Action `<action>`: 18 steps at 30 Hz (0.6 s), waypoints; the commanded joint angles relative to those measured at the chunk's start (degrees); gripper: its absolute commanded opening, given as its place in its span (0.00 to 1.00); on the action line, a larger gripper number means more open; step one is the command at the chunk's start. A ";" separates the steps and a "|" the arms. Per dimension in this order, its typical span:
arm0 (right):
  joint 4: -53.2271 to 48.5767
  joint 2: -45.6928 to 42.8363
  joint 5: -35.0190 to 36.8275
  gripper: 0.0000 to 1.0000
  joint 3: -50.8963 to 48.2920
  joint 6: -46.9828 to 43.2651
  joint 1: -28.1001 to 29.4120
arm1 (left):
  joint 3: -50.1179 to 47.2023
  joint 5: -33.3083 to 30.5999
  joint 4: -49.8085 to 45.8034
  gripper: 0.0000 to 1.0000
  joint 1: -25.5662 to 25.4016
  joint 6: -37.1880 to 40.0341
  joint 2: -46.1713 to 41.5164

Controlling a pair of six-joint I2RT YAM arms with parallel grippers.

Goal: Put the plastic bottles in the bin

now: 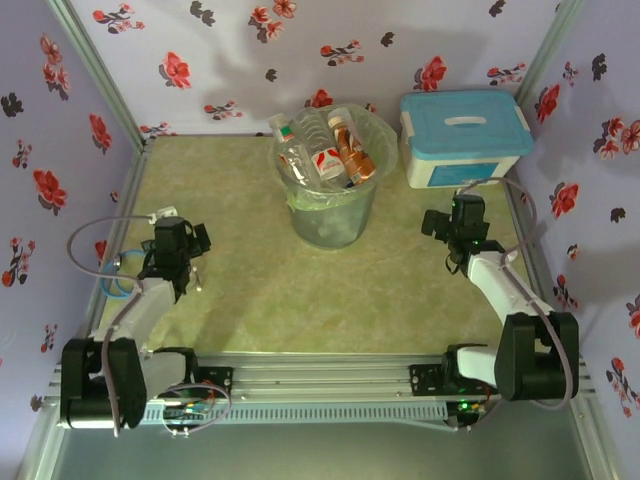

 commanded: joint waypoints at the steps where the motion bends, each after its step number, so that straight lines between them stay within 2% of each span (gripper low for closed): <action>1: 12.47 3.47 5.52 0.99 -2.34 -1.37 -0.26 | -2.20 -0.46 12.85 1.00 1.00 2.99 3.72; 7: 28.18 9.41 11.27 0.99 -8.50 -3.48 -0.26 | -2.78 1.14 22.29 1.00 1.66 5.61 10.93; 9: 34.41 11.09 10.77 0.99 -10.57 -4.34 -0.26 | -3.40 2.34 27.29 1.00 1.73 7.19 12.45; 11: 35.11 11.73 10.07 0.99 -10.20 -4.24 -0.26 | -3.03 3.45 30.15 1.00 1.84 8.68 14.34; 15: 44.58 16.04 8.89 0.99 -12.32 -4.53 -0.11 | -1.99 4.75 35.37 1.00 1.93 10.52 20.28; 16: 43.74 15.48 8.90 0.99 -12.20 -4.46 -0.09 | -2.29 4.77 37.63 1.00 1.89 11.31 21.39; 17: 42.08 14.72 8.89 0.99 -12.39 -4.03 -0.08 | -2.27 5.91 35.70 1.00 1.93 10.80 20.39; 18: 45.97 15.20 6.54 0.99 -14.04 -4.70 -0.13 | -3.72 6.08 38.93 1.00 1.95 11.01 21.07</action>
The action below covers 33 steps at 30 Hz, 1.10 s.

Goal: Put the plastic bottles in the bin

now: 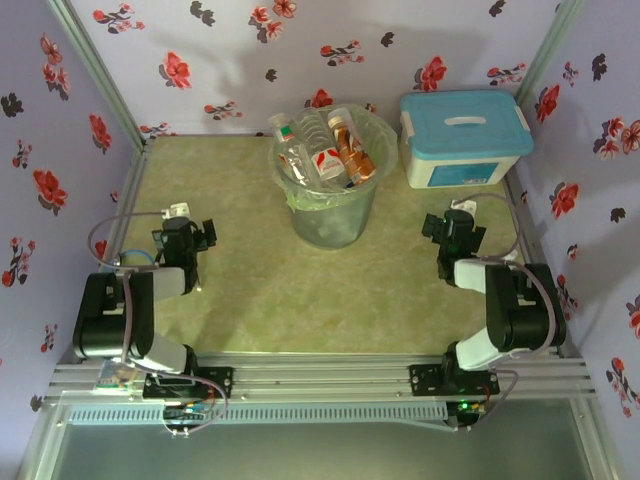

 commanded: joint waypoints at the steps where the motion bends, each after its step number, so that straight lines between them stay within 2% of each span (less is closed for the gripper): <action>1: 11.35 0.80 -2.23 0.99 -3.70 -1.74 -0.14 | -2.45 2.58 11.01 1.00 0.57 2.66 1.35; 2: 12.87 0.92 -2.66 0.99 -5.02 -1.39 -0.27 | -4.05 3.24 17.32 1.00 0.65 3.39 3.74; 4: 23.71 4.22 -1.58 1.00 -7.99 -1.55 -0.41 | -3.06 4.08 13.04 1.00 0.62 3.32 2.47; 5: 20.56 2.78 -1.50 0.99 -7.43 -1.31 -0.41 | -3.68 3.82 16.45 1.00 0.59 3.47 3.45; 6: 16.73 1.71 -1.26 0.99 -6.70 -0.62 -0.41 | -3.28 3.96 14.05 1.00 0.57 3.41 2.68; 8: 20.05 3.11 -0.39 0.99 -7.26 -0.93 -0.41 | -3.52 3.80 15.34 1.00 0.59 3.47 3.08; 11: 17.03 2.14 -0.75 0.99 -6.51 -0.76 -0.42 | -3.43 3.93 14.97 1.00 0.58 3.47 2.98; 13: 19.16 2.80 -0.69 0.99 -6.95 -1.11 -0.41 | -3.42 3.90 15.06 1.00 0.57 3.47 3.01; 33: 17.37 2.94 -0.84 0.99 -6.05 -1.03 -0.41 | -3.50 3.96 15.13 1.00 0.58 3.47 3.08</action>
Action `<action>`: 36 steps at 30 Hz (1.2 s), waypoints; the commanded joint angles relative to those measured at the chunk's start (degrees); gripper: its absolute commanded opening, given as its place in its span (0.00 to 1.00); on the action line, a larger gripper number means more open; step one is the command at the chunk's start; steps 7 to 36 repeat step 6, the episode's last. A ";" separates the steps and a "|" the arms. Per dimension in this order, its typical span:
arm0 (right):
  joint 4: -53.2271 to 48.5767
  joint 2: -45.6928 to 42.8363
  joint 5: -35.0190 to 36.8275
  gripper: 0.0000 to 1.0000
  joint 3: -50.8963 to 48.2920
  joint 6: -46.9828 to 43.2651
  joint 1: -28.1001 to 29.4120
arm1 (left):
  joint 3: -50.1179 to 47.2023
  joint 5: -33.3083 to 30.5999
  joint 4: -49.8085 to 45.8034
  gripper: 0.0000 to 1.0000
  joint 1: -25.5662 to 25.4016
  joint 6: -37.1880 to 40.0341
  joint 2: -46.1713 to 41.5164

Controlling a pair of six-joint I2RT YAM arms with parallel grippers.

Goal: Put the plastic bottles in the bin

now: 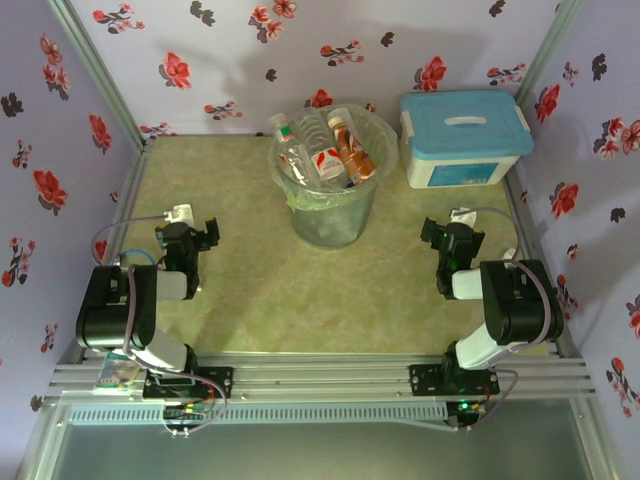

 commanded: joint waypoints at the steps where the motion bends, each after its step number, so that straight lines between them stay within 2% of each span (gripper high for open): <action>1: 1.42 0.37 0.52 0.99 0.93 -0.39 -0.39 | -0.14 0.28 2.60 1.00 0.47 1.64 0.50; 36: 2.23 0.19 0.44 0.99 0.47 -0.48 -0.39 | -0.20 0.25 2.68 1.00 0.47 1.65 0.46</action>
